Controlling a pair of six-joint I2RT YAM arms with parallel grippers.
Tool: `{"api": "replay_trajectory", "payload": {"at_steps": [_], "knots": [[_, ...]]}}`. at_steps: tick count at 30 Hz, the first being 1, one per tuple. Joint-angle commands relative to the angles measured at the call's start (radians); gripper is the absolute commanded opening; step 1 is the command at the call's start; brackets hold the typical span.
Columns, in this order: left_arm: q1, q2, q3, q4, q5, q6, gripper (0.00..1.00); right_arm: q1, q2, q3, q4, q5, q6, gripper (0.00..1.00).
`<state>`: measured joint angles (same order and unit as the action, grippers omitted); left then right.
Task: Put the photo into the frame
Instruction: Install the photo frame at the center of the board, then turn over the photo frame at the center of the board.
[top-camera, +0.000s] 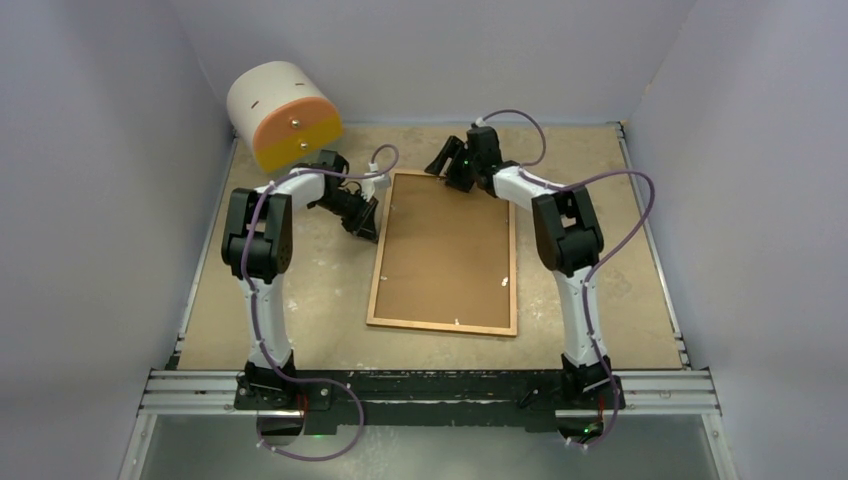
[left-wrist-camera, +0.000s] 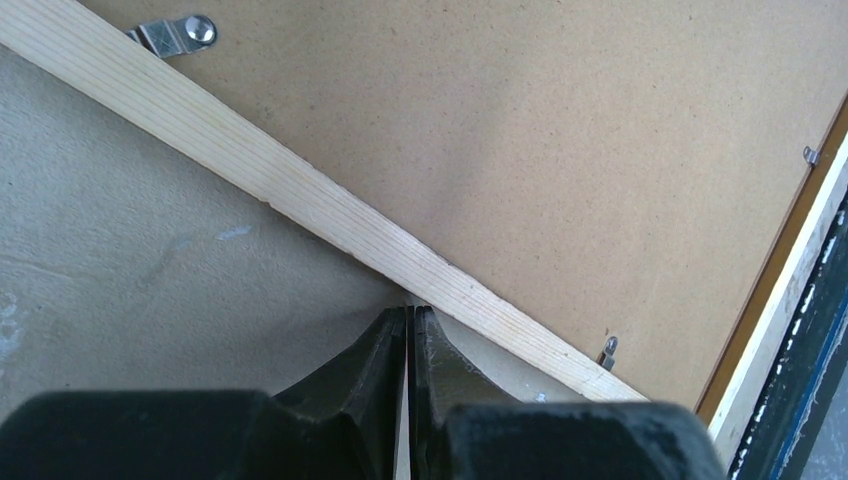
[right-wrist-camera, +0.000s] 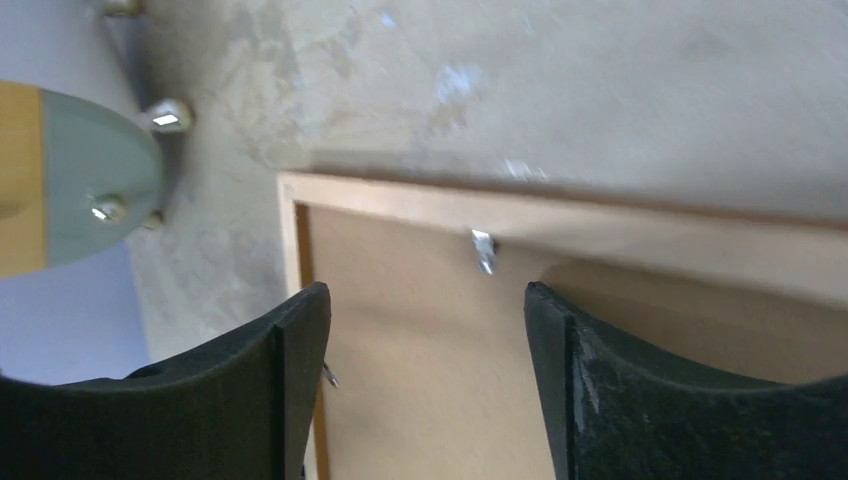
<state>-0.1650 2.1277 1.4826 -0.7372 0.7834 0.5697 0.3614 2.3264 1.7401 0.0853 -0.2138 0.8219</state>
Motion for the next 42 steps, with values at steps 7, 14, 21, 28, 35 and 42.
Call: {"api": "replay_trajectory", "payload": {"at_steps": [7,14,21,28,35,42], "knots": [[0.110,-0.117,0.037,-0.146,-0.066,0.089,0.42,0.141,-0.361,-0.225,-0.197,0.289,-0.230,0.81],[0.286,-0.233,-0.010,-0.231,-0.057,0.152,0.65,0.389,-0.300,-0.102,-0.433,0.545,-0.251,0.83],[0.407,-0.329,-0.114,-0.288,-0.038,0.234,0.66,0.560,-0.083,0.190,-0.613,0.729,-0.261,0.82],[0.445,-0.403,-0.184,-0.313,-0.032,0.279,0.66,0.606,0.037,0.306,-0.680,0.820,-0.256,0.77],[0.490,-0.452,-0.238,-0.324,0.005,0.291,0.72,0.623,0.121,0.393,-0.702,0.851,-0.286,0.67],[0.508,-0.507,-0.304,-0.315,-0.011,0.309,0.73,0.645,0.162,0.420,-0.737,0.898,-0.329,0.55]]}}
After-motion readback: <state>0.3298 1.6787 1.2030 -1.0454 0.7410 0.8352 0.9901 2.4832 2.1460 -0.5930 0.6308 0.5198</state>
